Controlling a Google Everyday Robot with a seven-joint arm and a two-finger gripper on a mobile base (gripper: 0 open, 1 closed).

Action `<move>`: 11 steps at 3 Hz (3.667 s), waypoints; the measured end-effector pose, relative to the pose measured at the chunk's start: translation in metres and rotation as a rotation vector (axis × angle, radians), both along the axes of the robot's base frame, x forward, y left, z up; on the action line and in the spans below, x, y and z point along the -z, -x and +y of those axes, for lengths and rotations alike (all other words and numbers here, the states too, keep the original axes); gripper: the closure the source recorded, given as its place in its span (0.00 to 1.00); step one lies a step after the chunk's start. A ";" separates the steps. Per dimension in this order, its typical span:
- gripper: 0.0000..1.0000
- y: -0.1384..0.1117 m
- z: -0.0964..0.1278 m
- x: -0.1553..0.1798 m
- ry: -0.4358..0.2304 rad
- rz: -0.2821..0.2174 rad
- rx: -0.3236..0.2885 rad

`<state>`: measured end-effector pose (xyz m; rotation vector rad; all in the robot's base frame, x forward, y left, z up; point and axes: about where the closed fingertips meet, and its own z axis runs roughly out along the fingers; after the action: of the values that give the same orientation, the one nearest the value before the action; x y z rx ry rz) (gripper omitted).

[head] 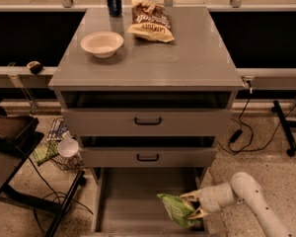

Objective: Place green rice chip bag into bottom drawer

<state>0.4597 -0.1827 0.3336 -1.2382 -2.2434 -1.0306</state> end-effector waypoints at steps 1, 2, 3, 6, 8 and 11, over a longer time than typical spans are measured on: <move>1.00 -0.019 0.046 0.004 -0.046 -0.016 -0.003; 1.00 -0.035 0.081 0.003 -0.110 -0.076 -0.012; 0.73 -0.036 0.082 0.004 -0.110 -0.079 -0.012; 0.04 -0.036 0.082 0.004 -0.111 -0.079 -0.012; 0.00 -0.036 0.082 0.004 -0.111 -0.080 -0.012; 0.00 0.020 0.053 -0.106 0.114 -0.178 -0.197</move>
Offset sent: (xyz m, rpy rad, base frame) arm 0.0567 0.1172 0.0035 0.1878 -0.1534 0.0112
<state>0.4399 -0.1301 0.4400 -0.9769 -2.5321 -0.9840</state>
